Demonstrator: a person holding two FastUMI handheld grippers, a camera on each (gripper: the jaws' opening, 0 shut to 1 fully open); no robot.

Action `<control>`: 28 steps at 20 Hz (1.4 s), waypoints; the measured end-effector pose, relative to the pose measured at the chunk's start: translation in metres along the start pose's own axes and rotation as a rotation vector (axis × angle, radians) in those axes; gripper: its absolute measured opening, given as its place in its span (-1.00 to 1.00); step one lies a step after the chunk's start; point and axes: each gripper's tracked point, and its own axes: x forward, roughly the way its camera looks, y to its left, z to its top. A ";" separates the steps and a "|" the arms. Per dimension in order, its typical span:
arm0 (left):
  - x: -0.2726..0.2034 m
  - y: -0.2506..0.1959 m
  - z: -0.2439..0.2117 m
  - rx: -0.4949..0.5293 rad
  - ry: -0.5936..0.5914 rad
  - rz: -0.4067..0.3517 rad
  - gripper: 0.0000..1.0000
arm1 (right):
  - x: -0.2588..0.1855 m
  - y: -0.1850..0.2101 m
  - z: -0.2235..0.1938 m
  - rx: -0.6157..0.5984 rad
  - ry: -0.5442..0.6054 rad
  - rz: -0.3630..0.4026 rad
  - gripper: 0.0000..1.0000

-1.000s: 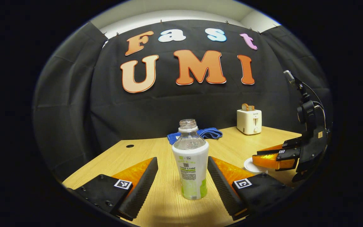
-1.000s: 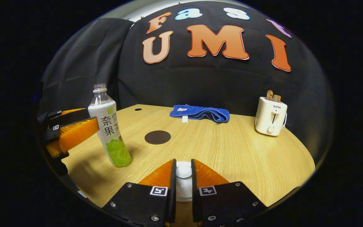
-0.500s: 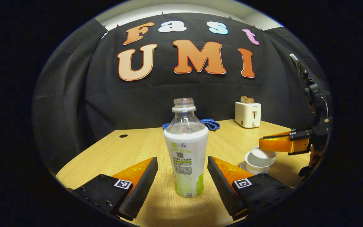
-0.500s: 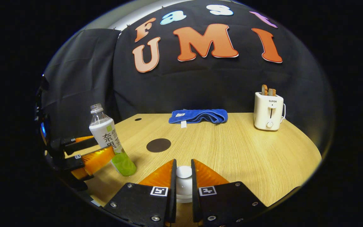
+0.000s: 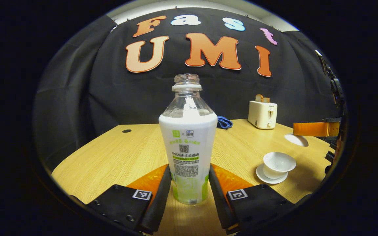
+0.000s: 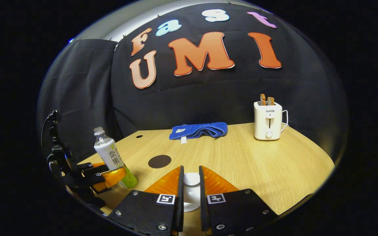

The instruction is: Open the teacup lid with one hand, grasp the water bottle and pour water into the teacup with the other hand; after pouring, place the water bottle on the coaster and then close the teacup lid.

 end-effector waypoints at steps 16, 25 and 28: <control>0.017 0.000 0.016 0.568 0.068 0.082 0.22 | -0.028 -0.046 0.021 -0.032 -0.097 -0.095 -0.59; 0.019 -0.022 0.005 0.896 0.086 0.051 0.31 | -0.042 -0.068 0.023 -0.023 -0.124 -0.138 -0.58; 0.016 -0.028 0.003 1.011 0.084 0.050 0.27 | -0.046 -0.072 0.023 -0.040 -0.130 -0.150 -0.58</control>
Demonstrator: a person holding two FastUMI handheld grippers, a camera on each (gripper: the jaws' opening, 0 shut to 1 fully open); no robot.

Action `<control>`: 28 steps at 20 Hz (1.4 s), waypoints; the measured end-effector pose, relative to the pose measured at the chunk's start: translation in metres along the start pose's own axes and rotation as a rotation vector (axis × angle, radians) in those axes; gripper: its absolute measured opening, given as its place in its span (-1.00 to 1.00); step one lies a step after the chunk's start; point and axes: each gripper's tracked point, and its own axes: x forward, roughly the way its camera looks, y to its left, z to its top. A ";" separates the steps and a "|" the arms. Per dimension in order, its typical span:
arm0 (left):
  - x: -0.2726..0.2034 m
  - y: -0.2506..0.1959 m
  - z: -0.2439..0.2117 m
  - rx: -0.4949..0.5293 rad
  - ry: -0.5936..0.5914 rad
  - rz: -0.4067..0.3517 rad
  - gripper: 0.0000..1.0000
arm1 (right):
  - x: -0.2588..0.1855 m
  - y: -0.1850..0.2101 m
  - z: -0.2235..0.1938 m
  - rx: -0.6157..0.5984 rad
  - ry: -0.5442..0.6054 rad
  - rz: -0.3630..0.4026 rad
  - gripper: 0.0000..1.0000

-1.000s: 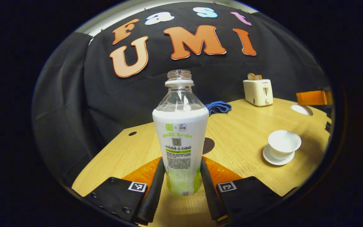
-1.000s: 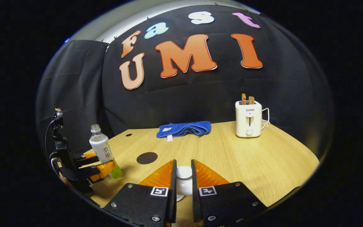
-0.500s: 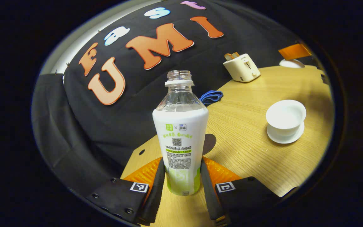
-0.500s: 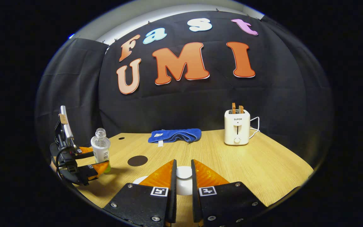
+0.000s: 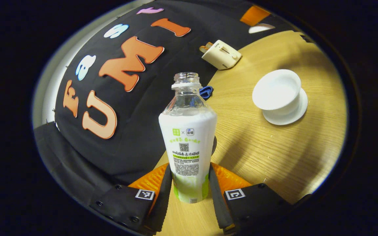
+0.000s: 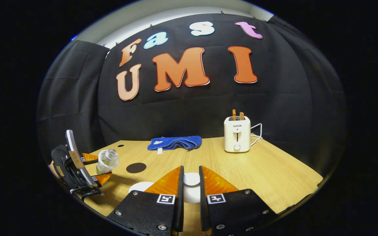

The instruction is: Open the teacup lid with one hand, grasp the water bottle and pour water into the teacup with the other hand; after pouring, place the water bottle on the coaster and then close the teacup lid.

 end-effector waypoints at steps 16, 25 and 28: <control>0.003 -0.002 0.011 0.471 -0.040 0.023 0.27 | -0.013 -0.014 -0.001 -0.009 -0.013 -0.021 -0.58; 0.005 0.019 0.021 0.627 -0.043 0.075 0.27 | -0.015 -0.018 0.002 -0.023 -0.021 -0.024 -0.58; 0.001 0.025 0.032 0.690 -0.064 0.094 0.24 | -0.017 -0.018 0.002 -0.025 -0.022 -0.026 -0.58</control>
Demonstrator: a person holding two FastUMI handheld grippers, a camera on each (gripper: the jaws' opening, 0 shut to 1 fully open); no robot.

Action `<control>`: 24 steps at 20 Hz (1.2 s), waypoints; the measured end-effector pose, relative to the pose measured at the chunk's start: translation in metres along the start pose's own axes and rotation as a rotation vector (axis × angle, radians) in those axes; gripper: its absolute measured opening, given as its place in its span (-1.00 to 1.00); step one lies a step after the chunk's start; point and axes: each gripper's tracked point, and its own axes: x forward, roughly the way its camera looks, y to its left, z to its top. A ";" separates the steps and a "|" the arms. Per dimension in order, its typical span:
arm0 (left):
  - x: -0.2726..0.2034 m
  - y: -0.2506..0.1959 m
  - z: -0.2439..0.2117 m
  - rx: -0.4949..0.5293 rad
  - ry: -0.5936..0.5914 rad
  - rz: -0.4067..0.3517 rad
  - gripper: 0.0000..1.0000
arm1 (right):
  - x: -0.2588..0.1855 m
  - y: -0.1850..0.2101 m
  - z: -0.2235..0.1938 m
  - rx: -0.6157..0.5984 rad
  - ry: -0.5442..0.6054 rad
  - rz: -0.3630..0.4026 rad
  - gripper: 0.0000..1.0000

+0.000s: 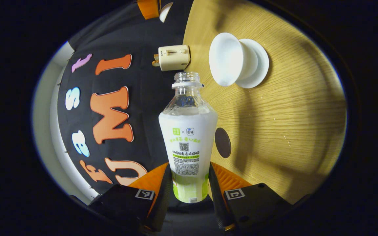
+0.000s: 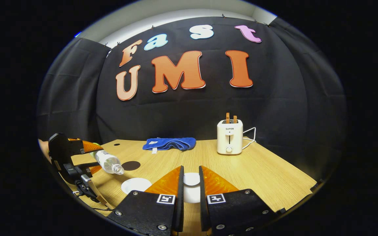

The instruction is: Open the teacup lid with one hand, grasp the water bottle and pour water into the teacup with the other hand; after pouring, place the water bottle on the coaster and then close the teacup lid.

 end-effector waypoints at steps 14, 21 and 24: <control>-0.006 0.030 0.008 0.143 -0.024 0.077 0.24 | -0.006 0.005 0.003 0.007 -0.011 0.017 -0.58; -0.006 0.044 0.010 0.214 -0.026 0.118 0.24 | -0.008 0.006 0.004 0.000 -0.015 0.020 -0.58; -0.006 0.047 0.010 0.236 -0.024 0.123 0.22 | -0.007 0.005 0.006 -0.001 -0.017 0.021 -0.58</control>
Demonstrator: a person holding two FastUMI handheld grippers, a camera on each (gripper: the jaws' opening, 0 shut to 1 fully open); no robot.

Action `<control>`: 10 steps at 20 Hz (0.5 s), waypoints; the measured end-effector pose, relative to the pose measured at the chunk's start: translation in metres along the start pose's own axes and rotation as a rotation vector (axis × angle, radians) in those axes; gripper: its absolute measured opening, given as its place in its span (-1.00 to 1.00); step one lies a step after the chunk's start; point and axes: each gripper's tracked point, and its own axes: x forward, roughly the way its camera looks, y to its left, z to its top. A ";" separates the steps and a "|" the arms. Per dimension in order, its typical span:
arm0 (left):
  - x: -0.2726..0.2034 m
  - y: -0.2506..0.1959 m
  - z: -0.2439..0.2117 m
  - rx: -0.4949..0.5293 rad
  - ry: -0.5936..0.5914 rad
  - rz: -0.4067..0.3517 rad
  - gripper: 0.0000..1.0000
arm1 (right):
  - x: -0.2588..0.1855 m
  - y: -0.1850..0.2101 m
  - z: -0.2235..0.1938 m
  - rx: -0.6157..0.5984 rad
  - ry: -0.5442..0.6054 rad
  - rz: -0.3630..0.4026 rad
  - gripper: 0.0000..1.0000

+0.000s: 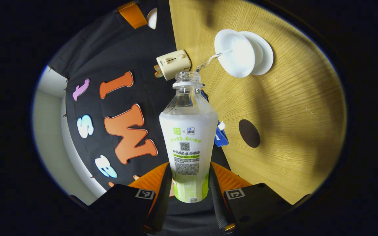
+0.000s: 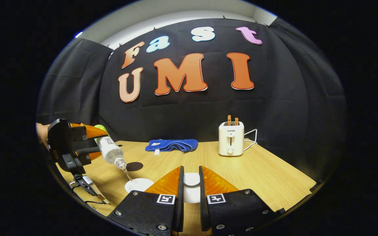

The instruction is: Open the teacup lid with one hand, grasp the water bottle and pour water into the teacup with the other hand; after pouring, place the water bottle on the coaster and then close the teacup lid.

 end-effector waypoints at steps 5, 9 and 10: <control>0.002 0.006 -0.002 0.040 0.008 0.014 0.24 | 0.002 0.003 0.002 -0.002 -0.004 0.013 -0.58; 0.002 0.010 -0.005 0.064 0.015 0.028 0.24 | 0.001 0.004 0.004 -0.013 -0.006 0.018 -0.58; 0.003 0.011 -0.005 0.069 0.015 0.032 0.24 | 0.001 0.004 0.004 -0.012 -0.007 0.019 -0.58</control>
